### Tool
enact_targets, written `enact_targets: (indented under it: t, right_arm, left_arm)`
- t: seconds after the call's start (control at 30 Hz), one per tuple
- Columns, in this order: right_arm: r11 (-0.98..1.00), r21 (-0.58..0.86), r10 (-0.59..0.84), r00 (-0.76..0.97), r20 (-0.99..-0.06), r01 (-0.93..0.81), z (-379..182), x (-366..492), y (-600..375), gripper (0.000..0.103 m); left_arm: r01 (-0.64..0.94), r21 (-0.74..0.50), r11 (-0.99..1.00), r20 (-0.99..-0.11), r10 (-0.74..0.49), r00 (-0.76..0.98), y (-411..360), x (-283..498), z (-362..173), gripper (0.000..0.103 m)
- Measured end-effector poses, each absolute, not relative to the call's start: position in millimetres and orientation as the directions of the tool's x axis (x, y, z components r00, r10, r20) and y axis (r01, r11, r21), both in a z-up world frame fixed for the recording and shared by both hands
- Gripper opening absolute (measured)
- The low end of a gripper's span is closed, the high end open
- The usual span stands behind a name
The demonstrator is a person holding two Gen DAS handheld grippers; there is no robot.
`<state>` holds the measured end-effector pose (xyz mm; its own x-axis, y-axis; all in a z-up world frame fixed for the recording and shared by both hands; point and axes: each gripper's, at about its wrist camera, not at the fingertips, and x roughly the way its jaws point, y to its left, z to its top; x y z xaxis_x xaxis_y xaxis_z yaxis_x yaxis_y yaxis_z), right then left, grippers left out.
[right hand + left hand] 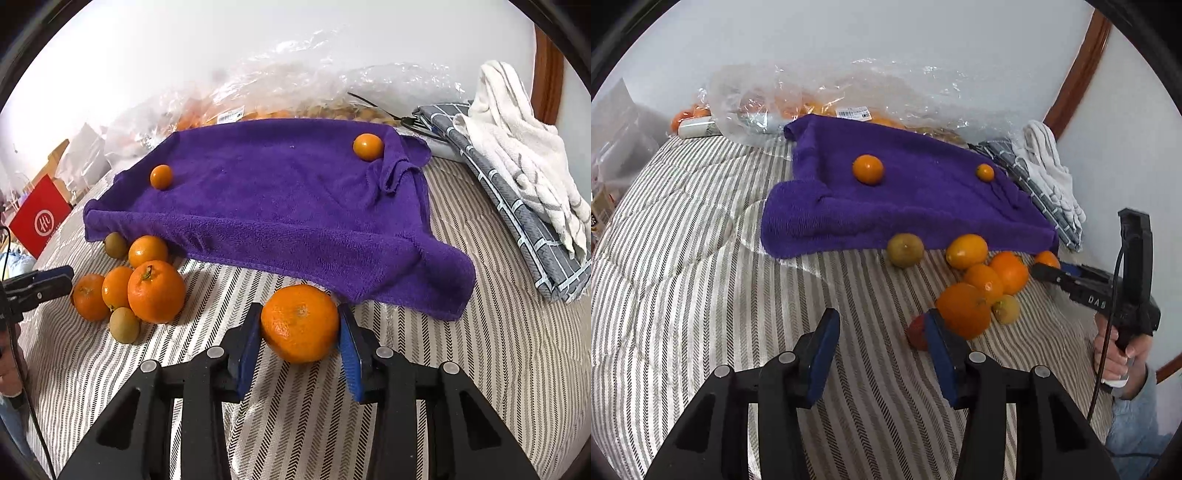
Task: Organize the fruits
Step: 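Grasp the red tomato with the left gripper while the right holds the orange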
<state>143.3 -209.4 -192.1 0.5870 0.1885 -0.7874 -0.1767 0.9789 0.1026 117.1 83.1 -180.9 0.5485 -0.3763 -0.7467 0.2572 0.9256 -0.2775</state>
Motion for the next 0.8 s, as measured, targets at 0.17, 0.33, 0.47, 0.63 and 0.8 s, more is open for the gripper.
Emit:
enact_targets:
  t: [0.17,0.33,0.47,0.63,0.8]
  right_arm:
    - [0.978,0.098,0.189,0.587,-0.787,-0.184,-192,143,-208,0.04]
    - [0.977,0.097,0.193,0.586,-0.787,-0.191,-192,144,-207,0.04]
    - [0.977,0.099,0.194,0.582,-0.79,-0.192,-193,144,-207,0.04]
    - [0.976,0.096,0.193,0.582,-0.79,-0.193,-193,144,-207,0.04]
    - [0.977,0.093,0.19,0.582,-0.791,-0.192,-193,145,-207,0.04]
  left_arm:
    - [0.32,-0.283,0.904,-0.745,-0.417,0.52,72,113,-181,0.038]
    - [0.37,-0.269,0.89,-0.759,-0.432,0.488,60,110,-183,0.034]
    - [0.381,-0.244,0.892,-0.763,-0.419,0.492,52,111,-183,0.032]
    - [0.376,-0.213,0.902,-0.769,-0.392,0.505,45,111,-183,0.026]
    - [0.356,-0.191,0.915,-0.773,-0.364,0.519,41,115,-184,0.026]
